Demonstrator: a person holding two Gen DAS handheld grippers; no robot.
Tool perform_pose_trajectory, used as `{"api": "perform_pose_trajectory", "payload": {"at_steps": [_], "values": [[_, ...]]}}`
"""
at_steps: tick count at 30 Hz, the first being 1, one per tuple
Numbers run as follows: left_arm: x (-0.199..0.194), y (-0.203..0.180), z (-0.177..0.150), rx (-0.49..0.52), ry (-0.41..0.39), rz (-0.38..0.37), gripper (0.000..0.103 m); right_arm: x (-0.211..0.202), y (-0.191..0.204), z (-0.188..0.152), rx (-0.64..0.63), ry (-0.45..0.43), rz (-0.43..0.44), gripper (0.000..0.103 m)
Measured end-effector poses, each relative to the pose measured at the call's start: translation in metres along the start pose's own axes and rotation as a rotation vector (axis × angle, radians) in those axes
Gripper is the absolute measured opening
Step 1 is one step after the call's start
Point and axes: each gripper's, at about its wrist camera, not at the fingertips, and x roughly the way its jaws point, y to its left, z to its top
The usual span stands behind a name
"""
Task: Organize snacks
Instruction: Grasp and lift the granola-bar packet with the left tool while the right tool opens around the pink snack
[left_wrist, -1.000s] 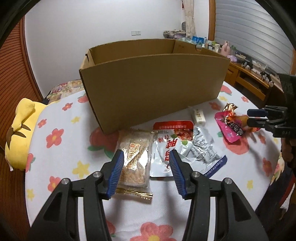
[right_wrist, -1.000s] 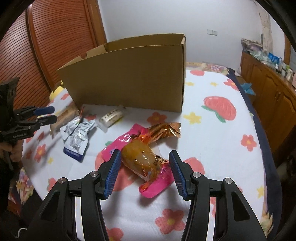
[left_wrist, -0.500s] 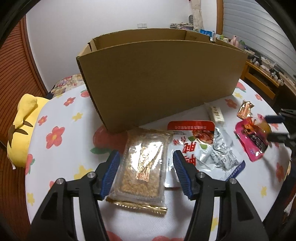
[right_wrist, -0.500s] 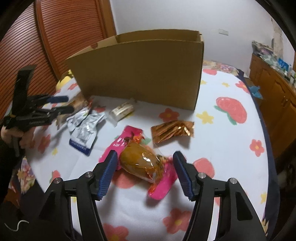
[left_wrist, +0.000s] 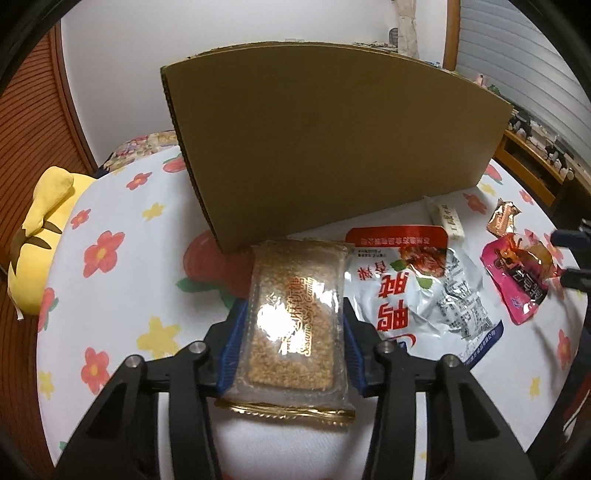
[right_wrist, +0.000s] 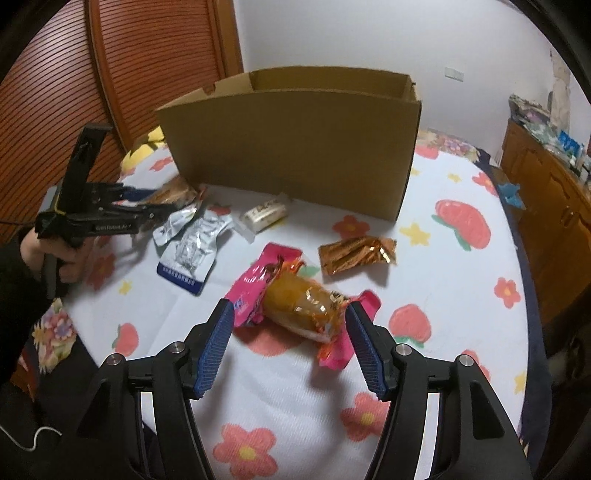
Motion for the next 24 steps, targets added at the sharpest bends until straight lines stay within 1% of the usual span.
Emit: {"api": "perform_pose_trajectory", "payload": {"at_steps": [5,9,14,19,24], "values": [[-0.008,-0.001,-0.007,-0.018,-0.015,-0.001,0.044,0.006,-0.003,0.014,-0.005,-0.004,0.004,0.064],[-0.021,-0.002,-0.014,-0.032,-0.039,-0.006,0.044,0.018,-0.003,0.028,-0.015,0.019,0.026,0.064],[-0.043,-0.004,-0.018,-0.039,-0.083,-0.015,0.044,0.03,0.0,0.037,-0.038,0.058,0.05,0.064],[-0.062,-0.01,-0.022,-0.044,-0.11,-0.043,0.044,0.033,0.001,0.033,-0.04,0.103,0.089,0.065],[-0.081,-0.021,-0.026,-0.037,-0.135,-0.063,0.045,0.024,-0.002,0.021,-0.03,0.132,0.11,0.065]]}}
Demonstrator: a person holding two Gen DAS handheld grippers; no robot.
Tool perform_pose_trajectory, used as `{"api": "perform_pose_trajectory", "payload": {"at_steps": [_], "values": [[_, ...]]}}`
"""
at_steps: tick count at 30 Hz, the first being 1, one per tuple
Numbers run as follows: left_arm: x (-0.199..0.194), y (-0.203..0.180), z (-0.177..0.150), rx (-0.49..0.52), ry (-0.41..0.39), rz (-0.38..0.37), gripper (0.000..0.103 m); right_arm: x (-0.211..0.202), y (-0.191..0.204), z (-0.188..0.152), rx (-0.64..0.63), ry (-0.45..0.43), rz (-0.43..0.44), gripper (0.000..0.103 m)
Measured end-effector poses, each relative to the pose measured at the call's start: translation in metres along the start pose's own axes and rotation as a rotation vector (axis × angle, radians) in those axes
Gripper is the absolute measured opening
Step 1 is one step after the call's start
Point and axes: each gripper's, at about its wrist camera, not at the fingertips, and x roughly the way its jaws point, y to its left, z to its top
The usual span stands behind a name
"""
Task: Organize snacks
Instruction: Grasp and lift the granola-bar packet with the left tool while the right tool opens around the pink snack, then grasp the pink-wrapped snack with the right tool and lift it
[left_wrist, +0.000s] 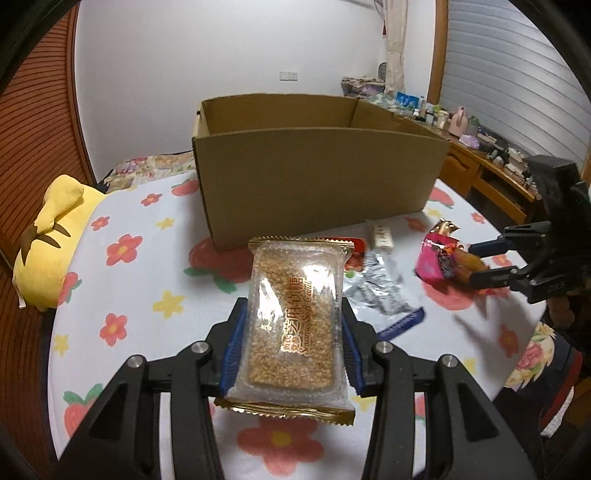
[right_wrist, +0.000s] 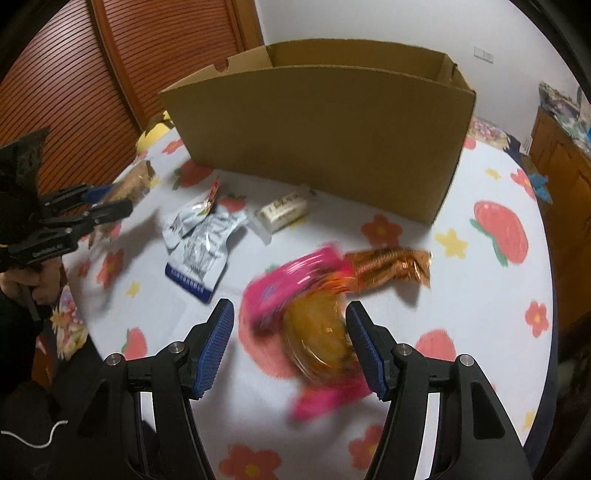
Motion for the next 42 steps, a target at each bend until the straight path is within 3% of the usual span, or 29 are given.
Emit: {"api": "perform_pose_trajectory", "payload": {"at_steps": [21,37,42], "values": [[-0.032,-0.028,0.001,0.036,-0.05,-0.037,0.045,-0.003,0.014,-0.01,-0.001,-0.051,-0.16,0.065],[-0.023,-0.033,0.014,0.052,-0.05,-0.054,0.045,0.016,0.008,-0.007,-0.034,0.013,-0.141,0.066],[-0.018,-0.031,0.023,0.049,-0.05,-0.051,0.045,0.021,0.003,-0.005,-0.029,0.011,-0.127,0.06]]}}
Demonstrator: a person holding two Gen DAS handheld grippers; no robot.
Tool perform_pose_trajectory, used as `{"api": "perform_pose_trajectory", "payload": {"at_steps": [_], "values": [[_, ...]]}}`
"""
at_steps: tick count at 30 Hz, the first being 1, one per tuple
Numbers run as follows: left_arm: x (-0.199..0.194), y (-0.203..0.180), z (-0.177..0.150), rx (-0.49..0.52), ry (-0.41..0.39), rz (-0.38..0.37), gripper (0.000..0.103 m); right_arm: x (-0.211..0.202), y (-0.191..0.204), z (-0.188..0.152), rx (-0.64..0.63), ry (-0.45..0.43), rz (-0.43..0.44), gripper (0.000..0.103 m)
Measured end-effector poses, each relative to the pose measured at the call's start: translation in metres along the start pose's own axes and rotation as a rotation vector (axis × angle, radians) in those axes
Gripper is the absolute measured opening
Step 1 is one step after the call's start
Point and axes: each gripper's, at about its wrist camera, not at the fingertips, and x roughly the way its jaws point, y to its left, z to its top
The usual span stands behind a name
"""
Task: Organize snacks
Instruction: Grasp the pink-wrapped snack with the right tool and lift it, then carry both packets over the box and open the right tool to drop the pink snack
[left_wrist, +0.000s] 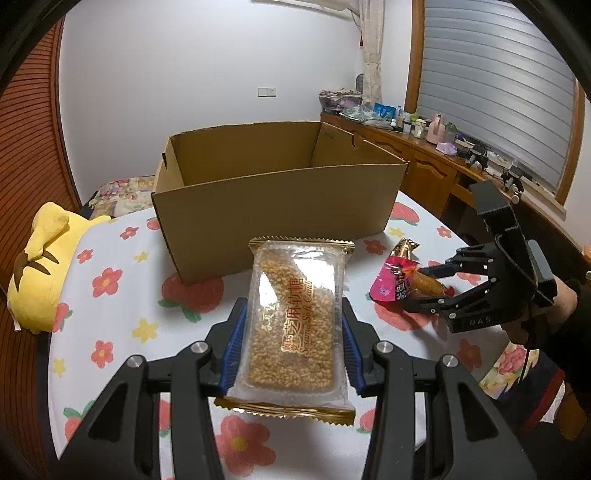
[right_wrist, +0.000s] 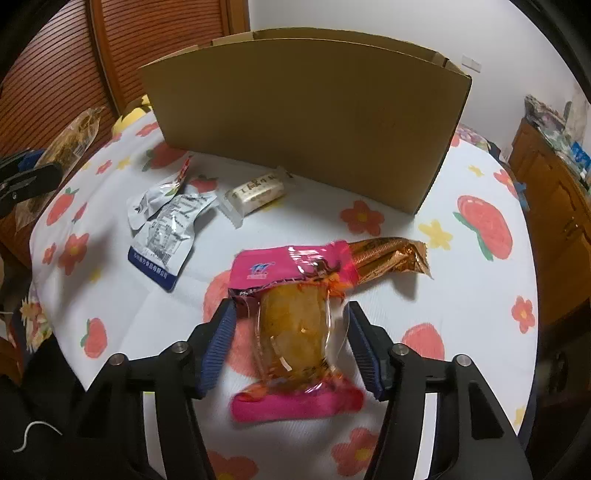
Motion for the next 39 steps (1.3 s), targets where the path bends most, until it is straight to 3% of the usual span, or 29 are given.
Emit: {"api": "perform_pose_trajectory", "payload": {"at_steps": [3,6,18,27,39], "values": [[0.001,0.001,0.003,0.0,-0.006,0.001,0.045,0.003,-0.004,-0.001,0.009,0.003,0.006,0.046],[0.001,0.002,0.007,0.004,-0.015,0.005,0.045,0.0,-0.006,-0.004,0.021,-0.013,0.018,0.043],[-0.007,0.014,0.033,0.002,-0.071,0.012,0.045,-0.029,-0.003,0.0,0.045,-0.122,0.028,0.041],[-0.004,0.024,0.066,0.014,-0.127,0.016,0.045,-0.062,-0.002,0.034,0.017,-0.241,0.02,0.042],[0.032,0.039,0.112,0.024,-0.14,0.039,0.045,-0.078,-0.003,0.093,-0.072,-0.332,-0.009,0.042]]}}
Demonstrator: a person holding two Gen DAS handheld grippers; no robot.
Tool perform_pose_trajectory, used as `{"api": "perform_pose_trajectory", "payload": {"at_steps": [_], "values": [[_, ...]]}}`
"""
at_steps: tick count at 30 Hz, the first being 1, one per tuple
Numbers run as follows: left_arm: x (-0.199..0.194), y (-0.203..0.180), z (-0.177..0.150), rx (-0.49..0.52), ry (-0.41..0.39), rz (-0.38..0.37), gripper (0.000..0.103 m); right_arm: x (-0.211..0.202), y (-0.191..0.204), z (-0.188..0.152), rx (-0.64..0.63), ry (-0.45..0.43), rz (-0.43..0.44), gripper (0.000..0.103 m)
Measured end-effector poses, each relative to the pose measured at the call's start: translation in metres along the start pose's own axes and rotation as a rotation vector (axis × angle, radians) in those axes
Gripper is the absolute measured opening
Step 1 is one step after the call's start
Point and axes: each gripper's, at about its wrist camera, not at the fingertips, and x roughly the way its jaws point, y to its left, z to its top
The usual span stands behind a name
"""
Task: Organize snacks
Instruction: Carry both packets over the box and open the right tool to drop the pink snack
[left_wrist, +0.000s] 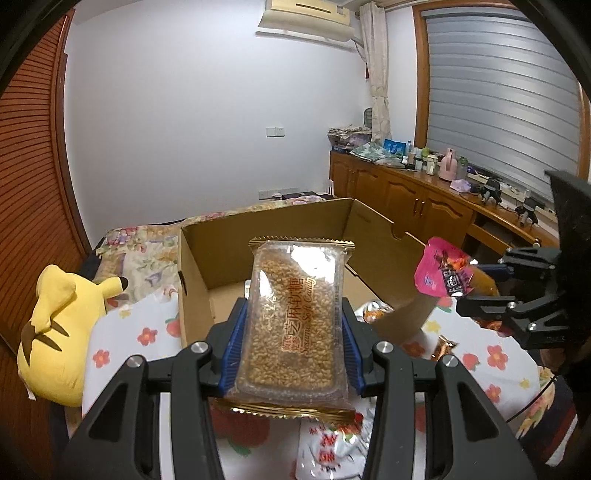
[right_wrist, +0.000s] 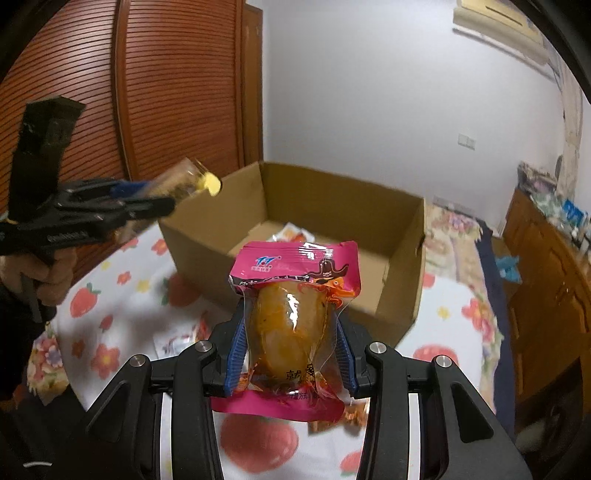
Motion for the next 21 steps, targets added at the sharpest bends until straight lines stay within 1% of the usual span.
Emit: {"api": "perform_pose_trajectory", "payload": {"at_steps": [4,12,18,21], "values": [[0.015,0.005,0.006,-0.004,0.015,0.016,0.045,0.008,-0.001,0.017,-0.037,-0.01,-0.004,0.042],[0.032,0.008,0.017,0.015,0.029,0.033,0.045,0.03,-0.008,0.044,-0.056,-0.028,0.002,0.042],[0.043,0.01,0.02,0.024,0.045,0.035,0.045,0.052,-0.015,0.059,-0.036,-0.027,0.012,0.042],[0.048,0.011,0.022,0.025,0.054,0.037,0.045,0.065,-0.018,0.063,-0.033,-0.014,0.0,0.042]]}}
